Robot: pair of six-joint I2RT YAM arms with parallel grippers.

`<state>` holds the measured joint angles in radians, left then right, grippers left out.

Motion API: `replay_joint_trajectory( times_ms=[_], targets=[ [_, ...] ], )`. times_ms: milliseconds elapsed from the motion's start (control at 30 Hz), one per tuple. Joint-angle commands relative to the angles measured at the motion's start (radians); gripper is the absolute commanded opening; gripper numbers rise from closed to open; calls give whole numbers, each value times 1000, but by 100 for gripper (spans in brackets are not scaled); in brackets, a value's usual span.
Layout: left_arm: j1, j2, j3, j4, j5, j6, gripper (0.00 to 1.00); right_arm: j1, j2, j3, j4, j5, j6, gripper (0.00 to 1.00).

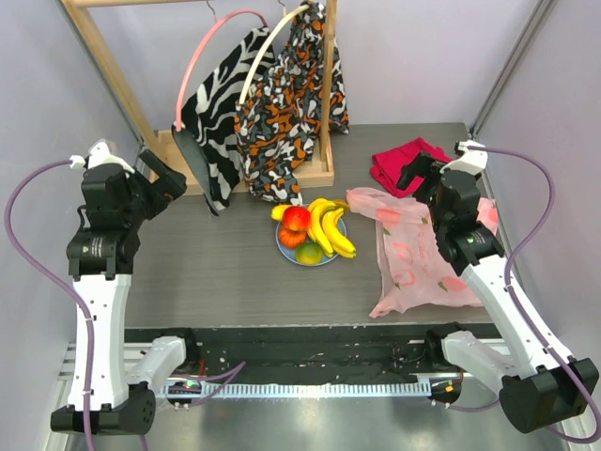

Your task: Place the fruits into the plastic bag

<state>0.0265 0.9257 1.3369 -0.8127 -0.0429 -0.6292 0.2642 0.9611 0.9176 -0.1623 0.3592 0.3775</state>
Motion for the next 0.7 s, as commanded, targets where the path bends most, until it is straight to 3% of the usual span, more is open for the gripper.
replay_joint_trajectory(
  times_ms=[0, 400, 667],
  targets=[
    [-2, 15, 53, 32, -17, -12, 100, -5, -15, 55, 52, 34, -41, 100],
    [-2, -97, -44, 124, -6, 13, 100, -3, -21, 36, 14, 14, -38, 99],
    [-2, -85, -77, 150, 74, 22, 100, -2, 158, 148, -169, -165, -141, 92]
  ],
)
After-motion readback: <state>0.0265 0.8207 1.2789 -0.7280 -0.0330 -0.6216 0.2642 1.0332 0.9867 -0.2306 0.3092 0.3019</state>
